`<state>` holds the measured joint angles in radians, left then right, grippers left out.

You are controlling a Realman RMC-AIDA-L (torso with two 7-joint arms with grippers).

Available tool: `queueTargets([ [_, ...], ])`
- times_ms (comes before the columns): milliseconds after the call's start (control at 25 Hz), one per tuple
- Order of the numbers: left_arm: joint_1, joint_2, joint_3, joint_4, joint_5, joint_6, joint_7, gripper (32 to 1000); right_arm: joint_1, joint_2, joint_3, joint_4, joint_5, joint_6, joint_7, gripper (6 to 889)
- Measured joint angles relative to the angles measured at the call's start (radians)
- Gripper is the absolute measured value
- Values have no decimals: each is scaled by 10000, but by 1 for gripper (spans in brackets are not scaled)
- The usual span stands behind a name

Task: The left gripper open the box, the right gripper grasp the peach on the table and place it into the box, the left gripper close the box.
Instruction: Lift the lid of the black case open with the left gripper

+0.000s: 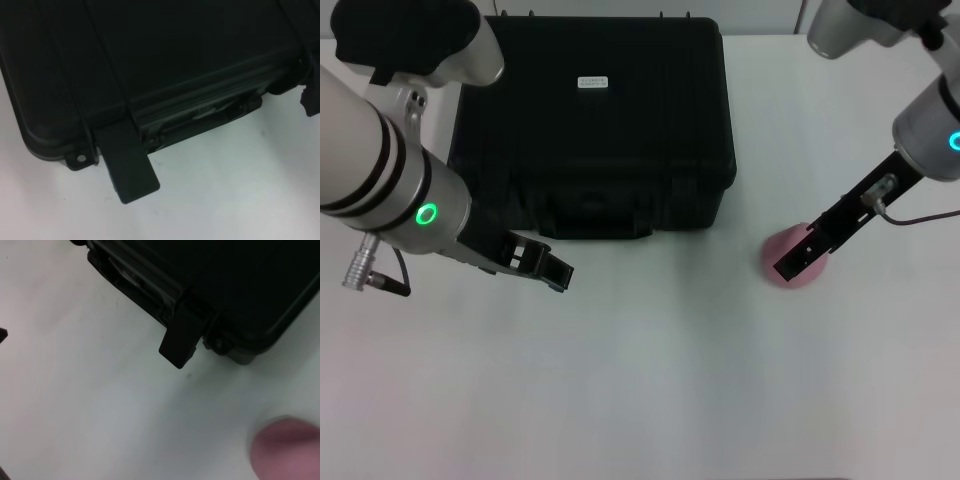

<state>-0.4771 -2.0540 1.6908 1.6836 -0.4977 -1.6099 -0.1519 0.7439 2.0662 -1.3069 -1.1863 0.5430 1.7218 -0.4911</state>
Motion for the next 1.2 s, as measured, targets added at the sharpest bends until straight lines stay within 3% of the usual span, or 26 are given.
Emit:
queueTargets([
  [760,-121,7,-25,-55,-139,28,62,839,244,1,-188,506,-1,-223,-233,862],
  [880,-234,32,-169,-54,-73,-109,38,839,246,-14,-181,512,-37,-223,-209,862],
  [1200,-603,58,-1110,-75,66,-320,-9,838,247,-41,-161,543,-85,-200,-183,862],
])
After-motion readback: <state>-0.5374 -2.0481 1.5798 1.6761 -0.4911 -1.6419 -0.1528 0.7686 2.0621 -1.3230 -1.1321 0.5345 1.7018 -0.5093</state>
